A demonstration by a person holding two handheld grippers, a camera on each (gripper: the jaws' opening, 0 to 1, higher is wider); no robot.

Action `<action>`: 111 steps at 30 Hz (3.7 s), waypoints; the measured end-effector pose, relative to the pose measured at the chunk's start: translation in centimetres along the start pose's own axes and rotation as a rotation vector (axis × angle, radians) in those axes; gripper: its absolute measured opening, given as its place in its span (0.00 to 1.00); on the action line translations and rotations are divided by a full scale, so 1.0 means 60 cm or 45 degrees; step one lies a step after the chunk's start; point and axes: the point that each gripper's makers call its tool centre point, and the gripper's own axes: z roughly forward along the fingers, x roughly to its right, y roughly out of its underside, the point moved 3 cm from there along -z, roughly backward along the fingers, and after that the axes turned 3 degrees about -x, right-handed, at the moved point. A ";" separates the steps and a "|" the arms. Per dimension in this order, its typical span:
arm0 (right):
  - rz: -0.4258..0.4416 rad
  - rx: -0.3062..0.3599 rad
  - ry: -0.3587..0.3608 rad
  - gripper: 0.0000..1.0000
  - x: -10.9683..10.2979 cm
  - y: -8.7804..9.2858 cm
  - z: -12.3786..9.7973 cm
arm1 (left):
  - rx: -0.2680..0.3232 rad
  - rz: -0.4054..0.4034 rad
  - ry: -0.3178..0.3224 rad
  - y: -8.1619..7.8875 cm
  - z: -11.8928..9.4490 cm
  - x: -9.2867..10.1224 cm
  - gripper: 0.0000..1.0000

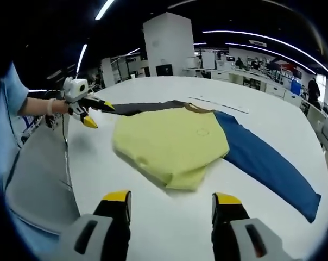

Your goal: Fold the garment on the visible template until the final outline fits inside the template.

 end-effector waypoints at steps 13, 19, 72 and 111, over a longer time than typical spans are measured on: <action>-0.244 -0.072 0.067 0.44 -0.004 -0.010 0.038 | -0.015 0.135 -0.018 -0.002 0.023 0.012 0.44; -0.262 -0.078 0.058 0.35 -0.011 -0.011 0.049 | -0.008 0.179 -0.006 -0.011 0.033 0.023 0.32; -0.257 0.088 0.216 0.00 0.042 -0.110 0.054 | 0.056 -0.067 -0.063 -0.077 0.070 -0.038 0.00; -0.173 -0.036 0.346 0.00 0.220 -0.169 0.142 | -0.060 -0.127 -0.145 -0.162 0.195 -0.183 0.00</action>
